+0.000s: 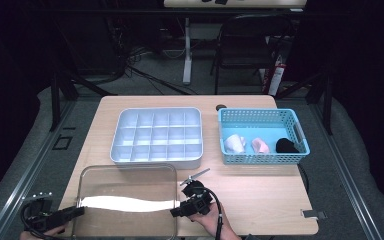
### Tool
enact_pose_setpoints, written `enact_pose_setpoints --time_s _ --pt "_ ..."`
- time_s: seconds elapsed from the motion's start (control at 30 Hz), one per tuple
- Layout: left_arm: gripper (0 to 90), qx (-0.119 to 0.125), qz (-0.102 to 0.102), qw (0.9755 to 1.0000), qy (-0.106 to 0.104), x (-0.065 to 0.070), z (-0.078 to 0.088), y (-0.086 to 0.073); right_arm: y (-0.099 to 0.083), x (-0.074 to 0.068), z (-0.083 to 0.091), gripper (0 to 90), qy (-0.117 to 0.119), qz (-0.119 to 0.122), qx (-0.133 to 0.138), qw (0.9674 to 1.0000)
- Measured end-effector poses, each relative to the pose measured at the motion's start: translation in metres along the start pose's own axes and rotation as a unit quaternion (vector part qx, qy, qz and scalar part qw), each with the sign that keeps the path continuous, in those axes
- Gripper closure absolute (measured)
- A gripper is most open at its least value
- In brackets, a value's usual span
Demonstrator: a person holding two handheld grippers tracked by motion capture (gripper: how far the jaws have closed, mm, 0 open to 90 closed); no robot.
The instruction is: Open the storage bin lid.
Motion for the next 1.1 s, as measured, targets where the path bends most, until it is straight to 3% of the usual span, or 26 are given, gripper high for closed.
enact_pose_setpoints --time_s 0.2,0.43,0.67,0.97,1.1 --pt "55.4 -0.016 0.004 0.9999 0.0 0.0 0.001 0.0 0.0 0.0 -0.001 59.8 0.0 0.0 -0.005 1.0" --pt "55.1 -0.019 0.013 0.9997 0.003 -0.001 0.0 -0.001 0.0 -0.001 -0.004 58.9 0.001 -0.002 -0.008 1.0" --pt "54.0 -0.008 0.028 0.9995 0.01 -0.003 -0.002 -0.002 0.0 -0.003 -0.01 57.2 0.005 -0.002 -0.013 0.9999" --pt "52.6 -0.011 0.033 0.9993 0.016 -0.004 -0.001 -0.003 0.002 -0.006 -0.012 56.8 0.003 0.007 -0.012 0.9999" --pt "50.0 -0.004 0.04 0.9988 0.027 -0.005 0.0 -0.004 0.002 -0.007 -0.011 53.3 -0.008 0.016 -0.017 0.9997"
Point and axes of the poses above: each handheld gripper's, and its own axes: z roughly backward along the jaws, y roughly out of its top, x roughly to its right, the point moved 3 cm from there along -z, roughly forward along the jaws, and after that the axes turned 13 degrees about -x, right-handed, at the moved point
